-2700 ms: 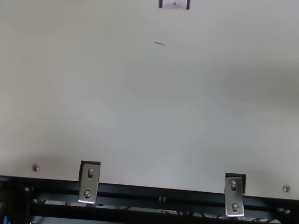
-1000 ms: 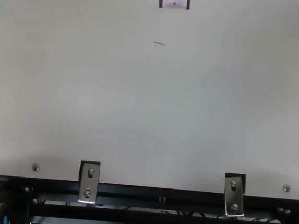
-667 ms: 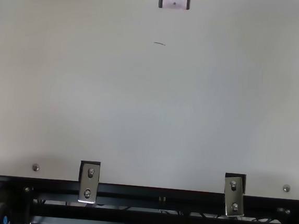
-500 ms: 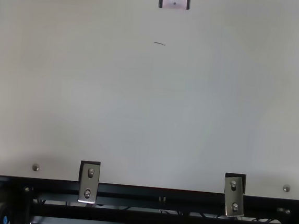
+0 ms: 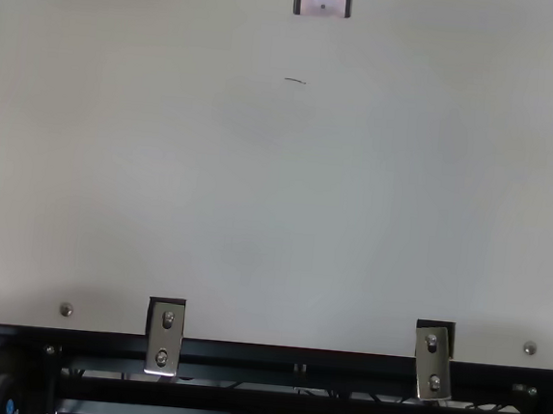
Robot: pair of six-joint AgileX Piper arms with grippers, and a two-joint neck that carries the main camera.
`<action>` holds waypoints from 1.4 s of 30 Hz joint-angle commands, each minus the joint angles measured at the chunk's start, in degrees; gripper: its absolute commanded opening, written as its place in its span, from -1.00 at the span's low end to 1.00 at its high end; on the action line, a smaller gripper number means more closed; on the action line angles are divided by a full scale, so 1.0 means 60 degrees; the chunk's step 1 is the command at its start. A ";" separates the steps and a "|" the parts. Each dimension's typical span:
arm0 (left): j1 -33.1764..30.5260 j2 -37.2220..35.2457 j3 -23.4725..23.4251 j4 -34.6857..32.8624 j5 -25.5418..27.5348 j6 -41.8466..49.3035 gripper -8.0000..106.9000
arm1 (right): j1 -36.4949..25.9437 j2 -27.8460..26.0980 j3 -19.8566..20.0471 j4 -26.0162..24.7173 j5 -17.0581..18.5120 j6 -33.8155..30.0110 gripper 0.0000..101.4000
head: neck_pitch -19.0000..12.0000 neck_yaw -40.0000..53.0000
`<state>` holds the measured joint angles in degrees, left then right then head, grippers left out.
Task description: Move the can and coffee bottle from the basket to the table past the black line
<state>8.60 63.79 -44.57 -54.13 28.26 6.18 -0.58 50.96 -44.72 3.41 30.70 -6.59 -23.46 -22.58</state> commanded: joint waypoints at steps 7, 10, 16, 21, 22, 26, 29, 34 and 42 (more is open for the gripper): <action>-0.0472 -0.1117 0.0400 0.1163 -0.0516 0.0098 0.71 | 0.0137 -0.0614 0.0367 -0.0310 0.0085 0.0159 1.00 | -0.0257 0.0074; -0.0863 -0.1855 0.0834 0.1855 -0.0709 -0.0028 0.71 | 0.0247 -0.1067 0.0639 -0.0457 0.0146 0.0297 1.00 | -0.0257 0.0074; -0.1465 -0.3559 0.1759 0.3363 -0.0701 -0.0471 0.71 | 0.0511 -0.2171 0.1270 -0.0706 0.0324 0.0623 1.00 | -0.0257 0.0074; -0.1565 -0.5089 0.2403 0.4602 -0.0406 -0.0680 0.71 | 0.0620 -0.3082 0.1781 -0.0790 0.0512 0.0748 1.00 | -0.0257 0.0074; -0.1563 -0.5387 0.2512 0.4815 -0.0317 -0.0712 0.71 | 0.0630 -0.3254 0.1870 -0.0783 0.0560 0.0774 1.00 | -0.0257 0.0074; -0.1541 -0.6497 0.2850 0.5405 0.0236 -0.0747 0.71 | 0.0610 -0.3924 0.2205 -0.0695 0.0779 0.0807 1.00 | -0.0257 0.0074; -0.1483 -0.7214 0.3087 0.5680 0.0743 -0.0596 0.71 | 0.0539 -0.4396 0.2475 -0.0591 0.0943 0.0775 1.00 | -0.0257 0.0074; -0.1098 -0.8301 0.3737 0.5855 0.1478 0.0113 0.71 | 0.0334 -0.5096 0.3099 -0.0401 0.1074 0.0600 1.00 | -0.0257 0.0074; -0.0976 -0.8510 0.3876 0.5873 0.1626 0.0295 0.71 | 0.0334 -0.5116 0.3112 -0.0412 0.1152 0.0617 1.00 | -0.0257 0.0074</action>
<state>2.75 12.73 -21.31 -18.89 38.02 7.95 1.43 20.26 -26.05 0.94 37.61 -2.89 -23.46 -22.58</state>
